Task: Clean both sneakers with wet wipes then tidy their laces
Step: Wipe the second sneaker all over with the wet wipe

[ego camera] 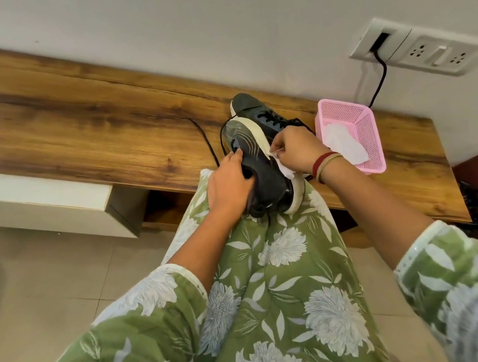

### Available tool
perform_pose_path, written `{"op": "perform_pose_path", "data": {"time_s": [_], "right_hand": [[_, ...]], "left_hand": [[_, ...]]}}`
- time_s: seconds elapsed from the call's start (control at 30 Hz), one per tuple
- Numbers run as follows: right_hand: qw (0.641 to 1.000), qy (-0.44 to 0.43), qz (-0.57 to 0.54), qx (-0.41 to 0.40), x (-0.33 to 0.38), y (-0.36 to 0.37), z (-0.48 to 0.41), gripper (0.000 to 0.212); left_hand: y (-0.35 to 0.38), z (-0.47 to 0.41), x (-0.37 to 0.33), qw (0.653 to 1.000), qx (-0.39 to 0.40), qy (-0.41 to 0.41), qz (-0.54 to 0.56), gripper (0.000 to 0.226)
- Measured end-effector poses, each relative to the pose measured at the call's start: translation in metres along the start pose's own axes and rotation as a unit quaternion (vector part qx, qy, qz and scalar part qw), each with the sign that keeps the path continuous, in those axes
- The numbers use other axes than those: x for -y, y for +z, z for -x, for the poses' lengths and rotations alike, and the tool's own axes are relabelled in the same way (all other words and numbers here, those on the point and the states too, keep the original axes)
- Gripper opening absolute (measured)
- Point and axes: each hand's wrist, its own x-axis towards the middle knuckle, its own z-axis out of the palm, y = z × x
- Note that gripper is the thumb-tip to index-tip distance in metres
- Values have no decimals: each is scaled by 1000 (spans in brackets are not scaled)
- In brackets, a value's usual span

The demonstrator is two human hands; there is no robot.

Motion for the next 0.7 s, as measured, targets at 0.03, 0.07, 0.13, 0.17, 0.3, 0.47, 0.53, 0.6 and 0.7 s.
{"op": "perform_pose_path", "data": {"time_s": [0.03,0.07,0.13,0.17,0.3,0.47,0.53,0.6,0.7], "right_hand": [[1000,-6,13,-4,0,0,6,27],[1000,-11,22,-12,-1,0,14,28],[998,-31,50,-36,-5,4,35,30],[995,-47,72,-56,-7,9,46,30],[979,-89,102,-151,-12,29,94,24],[987,-93,19,-128,-11,29,113,22],[985,-71,-68,-139,-7,12,99,22],[977,-57,-97,-183,-1,0,74,23],[991,-60,-56,-110,11,0,36,27]], "left_hand": [[0,0,-1,1000,1,-2,-4,59],[0,0,-1,1000,2,-2,-7,59],[1,0,-2,1000,4,-2,-9,59],[1,0,-2,1000,3,-1,-8,59],[0,1,-3,1000,2,3,-2,58],[-2,2,-3,1000,3,0,11,55],[-3,2,-3,1000,2,0,7,55],[-3,2,-4,1000,1,3,2,55],[-3,2,-4,1000,5,1,-1,56]]}}
